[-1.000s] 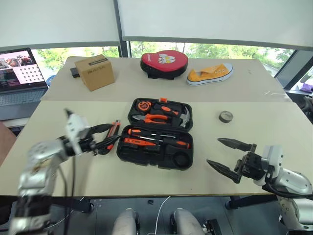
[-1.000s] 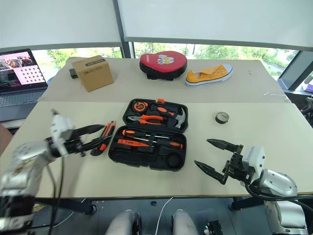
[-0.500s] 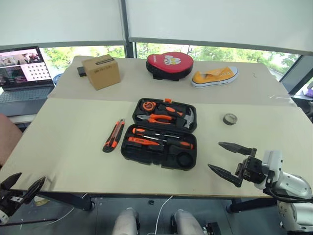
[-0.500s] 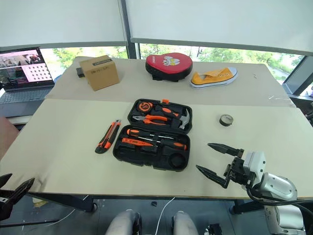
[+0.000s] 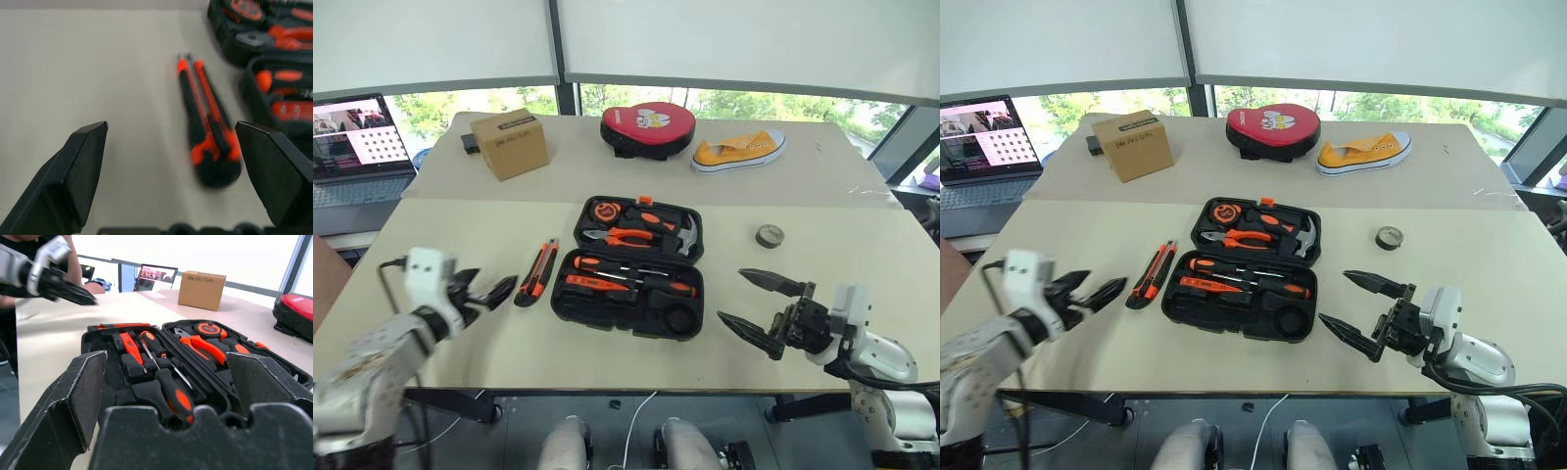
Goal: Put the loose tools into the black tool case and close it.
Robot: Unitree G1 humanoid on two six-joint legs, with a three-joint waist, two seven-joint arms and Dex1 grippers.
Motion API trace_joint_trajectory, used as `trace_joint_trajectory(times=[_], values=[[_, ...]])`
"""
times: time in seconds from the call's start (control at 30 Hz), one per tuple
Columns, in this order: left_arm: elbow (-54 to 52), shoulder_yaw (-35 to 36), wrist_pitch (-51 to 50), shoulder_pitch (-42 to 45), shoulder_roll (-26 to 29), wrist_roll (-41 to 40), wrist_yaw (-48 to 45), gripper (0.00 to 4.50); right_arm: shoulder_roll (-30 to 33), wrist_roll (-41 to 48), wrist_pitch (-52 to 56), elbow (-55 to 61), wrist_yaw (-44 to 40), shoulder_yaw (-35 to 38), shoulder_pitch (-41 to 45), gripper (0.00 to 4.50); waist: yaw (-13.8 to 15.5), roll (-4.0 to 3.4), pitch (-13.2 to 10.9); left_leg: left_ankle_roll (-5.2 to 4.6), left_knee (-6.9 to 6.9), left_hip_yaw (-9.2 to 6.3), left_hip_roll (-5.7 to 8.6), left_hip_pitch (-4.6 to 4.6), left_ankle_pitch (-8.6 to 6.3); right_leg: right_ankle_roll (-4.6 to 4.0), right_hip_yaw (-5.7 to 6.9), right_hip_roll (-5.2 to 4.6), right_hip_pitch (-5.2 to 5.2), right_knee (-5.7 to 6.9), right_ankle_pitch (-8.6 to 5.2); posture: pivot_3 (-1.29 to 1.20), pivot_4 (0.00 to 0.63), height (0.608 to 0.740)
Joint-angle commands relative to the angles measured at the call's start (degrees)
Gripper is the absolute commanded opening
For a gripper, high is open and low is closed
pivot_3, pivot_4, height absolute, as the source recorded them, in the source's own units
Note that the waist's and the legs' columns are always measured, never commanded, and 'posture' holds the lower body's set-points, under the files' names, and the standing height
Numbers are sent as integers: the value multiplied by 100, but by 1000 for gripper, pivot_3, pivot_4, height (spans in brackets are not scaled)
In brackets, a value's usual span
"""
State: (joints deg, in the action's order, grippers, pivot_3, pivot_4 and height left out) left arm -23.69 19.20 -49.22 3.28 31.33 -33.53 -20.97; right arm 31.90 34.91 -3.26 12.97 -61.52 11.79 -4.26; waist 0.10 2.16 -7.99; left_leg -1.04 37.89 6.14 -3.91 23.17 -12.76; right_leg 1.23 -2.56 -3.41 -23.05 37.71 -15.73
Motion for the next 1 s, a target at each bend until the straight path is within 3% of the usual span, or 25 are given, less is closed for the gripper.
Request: trace_joint_trajectory(times=[0.03, 0.17, 0.6, 0.73, 0.77, 0.9, 1.0], values=[[226, -501, 151, 259, -27, 504, 249, 4447, 14, -16, -20, 251, 55, 16, 11, 4500, -30, 0, 0, 0, -2, 0, 0, 0, 0, 0, -2, 1, -1, 0, 0, 0, 150, 740], [866, -1129, 213, 629, -45, 1068, 434, 4447, -10, -33, 27, 381, 170, -15, -15, 4500, -46, -1, 0, 0, -5, 6, 1, 0, 0, -1, 0, 4, -2, 0, -1, 0, 150, 740], [1938, -1649, 725, 1303, -340, 1472, -115, 4447, 34, 25, 290, 638, 337, -105, 1, 4500, 73, -3, 1, 1, -5, 15, 9, 0, 2, 0, 3, -1, 4, -3, -1, 0, 150, 740], [1982, -1568, 811, 1296, -318, 1499, -239, 3543, 36, 22, 332, 588, 336, -129, 94, 4500, 68, -12, 6, 1, -4, 15, 11, -1, 2, 1, 3, -2, 7, -5, 0, 0, 150, 740], [1932, -1514, 841, 1255, -278, 1482, -301, 3043, 36, 23, 334, 584, 332, -130, 102, 4500, 61, -13, 6, 1, -4, 14, 11, -2, 2, 1, 3, -2, 7, -4, 0, 0, 150, 740], [1855, -1121, 1341, 1059, 53, 1364, -828, 1820, 67, 36, 362, 584, 304, -65, 105, 4500, 31, -13, 7, 1, -5, 13, 7, -1, 2, 0, 4, 0, 5, -3, 0, 0, 150, 740], [1951, -725, 2121, 936, 446, 1128, -1666, 1752, 117, 77, 378, 655, 285, 36, -25, 4500, -44, -11, 3, 2, -7, 13, -2, 4, 2, -6, 3, 6, -8, 2, -3, 0, 150, 740]])
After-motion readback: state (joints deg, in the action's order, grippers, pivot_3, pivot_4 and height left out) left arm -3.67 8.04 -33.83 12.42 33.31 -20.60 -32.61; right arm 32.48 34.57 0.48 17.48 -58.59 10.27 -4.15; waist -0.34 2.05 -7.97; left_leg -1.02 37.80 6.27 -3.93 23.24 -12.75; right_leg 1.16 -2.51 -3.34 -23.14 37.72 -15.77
